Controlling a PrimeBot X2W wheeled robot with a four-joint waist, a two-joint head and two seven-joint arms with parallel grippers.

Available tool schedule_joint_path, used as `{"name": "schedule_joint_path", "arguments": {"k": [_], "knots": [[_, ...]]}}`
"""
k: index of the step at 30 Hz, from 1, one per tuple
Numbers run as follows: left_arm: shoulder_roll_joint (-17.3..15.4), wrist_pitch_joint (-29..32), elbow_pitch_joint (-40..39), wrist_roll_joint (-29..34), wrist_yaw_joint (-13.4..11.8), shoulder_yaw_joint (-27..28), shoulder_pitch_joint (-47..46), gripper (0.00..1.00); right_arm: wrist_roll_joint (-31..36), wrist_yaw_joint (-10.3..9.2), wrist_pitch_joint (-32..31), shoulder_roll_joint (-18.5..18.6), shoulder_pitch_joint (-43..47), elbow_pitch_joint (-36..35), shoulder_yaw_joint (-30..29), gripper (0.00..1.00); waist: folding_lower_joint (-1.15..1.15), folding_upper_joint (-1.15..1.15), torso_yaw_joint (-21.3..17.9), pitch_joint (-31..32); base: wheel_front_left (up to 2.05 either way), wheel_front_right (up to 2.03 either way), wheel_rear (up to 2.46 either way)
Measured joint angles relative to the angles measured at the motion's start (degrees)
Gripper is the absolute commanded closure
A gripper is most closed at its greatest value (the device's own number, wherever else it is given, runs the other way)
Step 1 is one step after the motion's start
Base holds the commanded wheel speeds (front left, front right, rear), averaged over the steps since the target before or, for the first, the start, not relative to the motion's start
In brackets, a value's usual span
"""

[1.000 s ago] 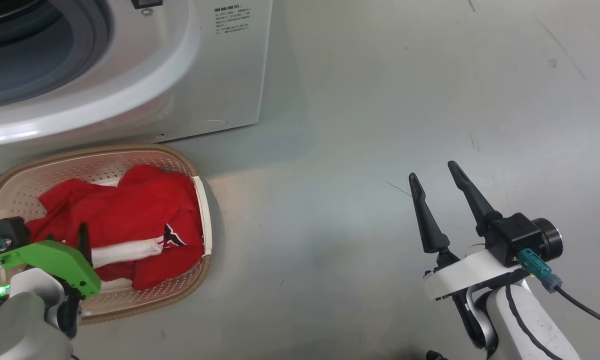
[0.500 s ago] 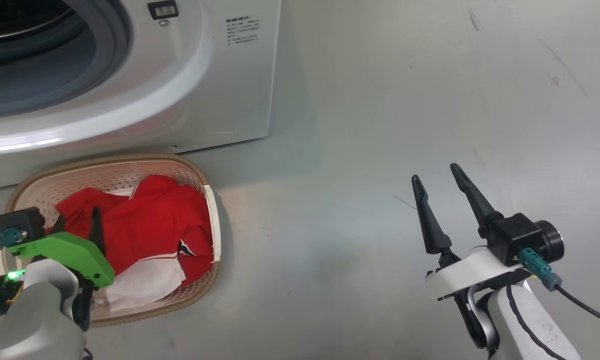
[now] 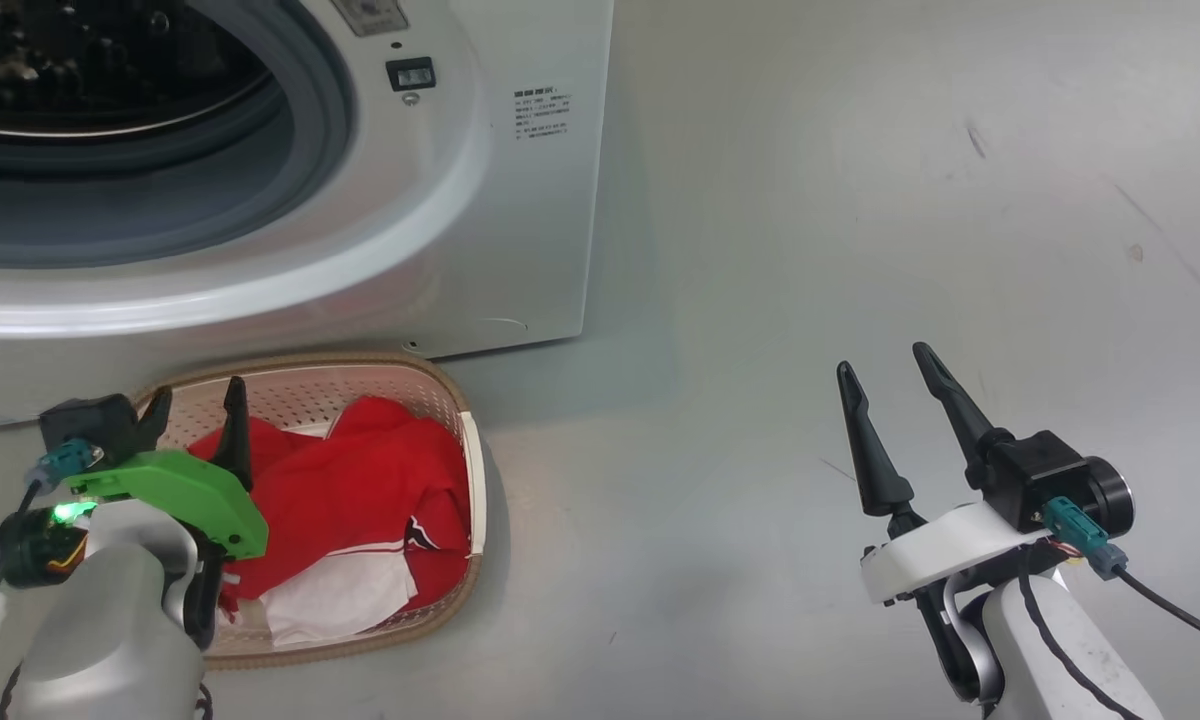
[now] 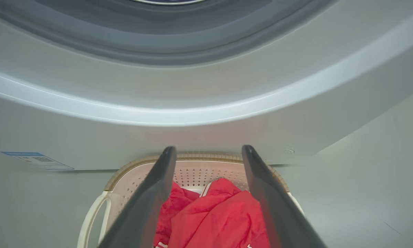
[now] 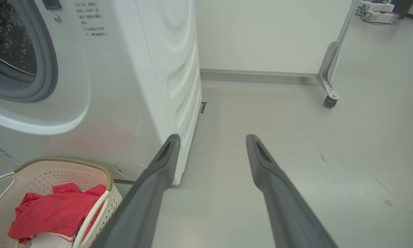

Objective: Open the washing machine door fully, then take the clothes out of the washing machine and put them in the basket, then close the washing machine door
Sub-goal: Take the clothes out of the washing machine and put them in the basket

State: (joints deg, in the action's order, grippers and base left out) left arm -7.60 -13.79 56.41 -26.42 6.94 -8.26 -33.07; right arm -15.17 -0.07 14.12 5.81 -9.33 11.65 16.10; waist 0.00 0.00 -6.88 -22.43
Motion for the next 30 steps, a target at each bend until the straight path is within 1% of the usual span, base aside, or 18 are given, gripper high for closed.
{"name": "schedule_joint_path", "arguments": {"k": [3, 6, 10, 13, 20, 30], "knots": [[0.0, -0.5, -1.2, 0.4, 0.0, -0.8, 0.2, 0.0, -0.4, 0.07, 0.1, 0.0, 0.0, 0.4, -0.2, 0.0, 0.0, 0.0, 0.5, 1.2, 0.0, 0.0, 0.0], [0.1, -0.5, -3.5, 0.3, 0.0, -1.4, 1.0, 0.0, -0.5, 0.53, 0.1, 0.0, 0.2, 1.0, -0.3, 0.0, 0.0, 0.0, 1.3, 3.1, 0.0, 0.0, 0.0], [2.0, -0.6, -8.2, -0.9, 0.0, -3.4, 3.0, 0.0, -1.0, 0.6, 0.1, 0.0, 0.8, 1.2, -0.6, 0.0, 0.0, 0.0, 2.3, 5.6, 0.0, 0.0, 0.0], [2.4, -0.6, -12.6, -1.3, 0.0, -4.6, 4.9, 0.0, -1.1, 0.97, 0.1, 0.0, 1.6, 1.2, -0.8, 0.0, 0.0, 0.0, 3.2, 7.4, 0.0, 0.0, 0.0], [1.6, -0.6, -23.2, -2.7, 0.0, -2.5, 9.3, 0.0, -1.6, 1.02, 0.1, 0.0, 3.1, 1.4, -1.1, 0.0, 0.0, 0.0, 5.1, 11.1, 0.0, 0.0, 0.0], [1.3, -0.6, -31.5, -2.7, 0.0, 0.5, 18.7, 0.0, -2.1, 1.19, 0.1, -0.2, 5.2, 0.1, -1.8, 0.0, -0.01, 0.0, 6.2, 15.5, 0.0, 0.0, 0.0]]}}
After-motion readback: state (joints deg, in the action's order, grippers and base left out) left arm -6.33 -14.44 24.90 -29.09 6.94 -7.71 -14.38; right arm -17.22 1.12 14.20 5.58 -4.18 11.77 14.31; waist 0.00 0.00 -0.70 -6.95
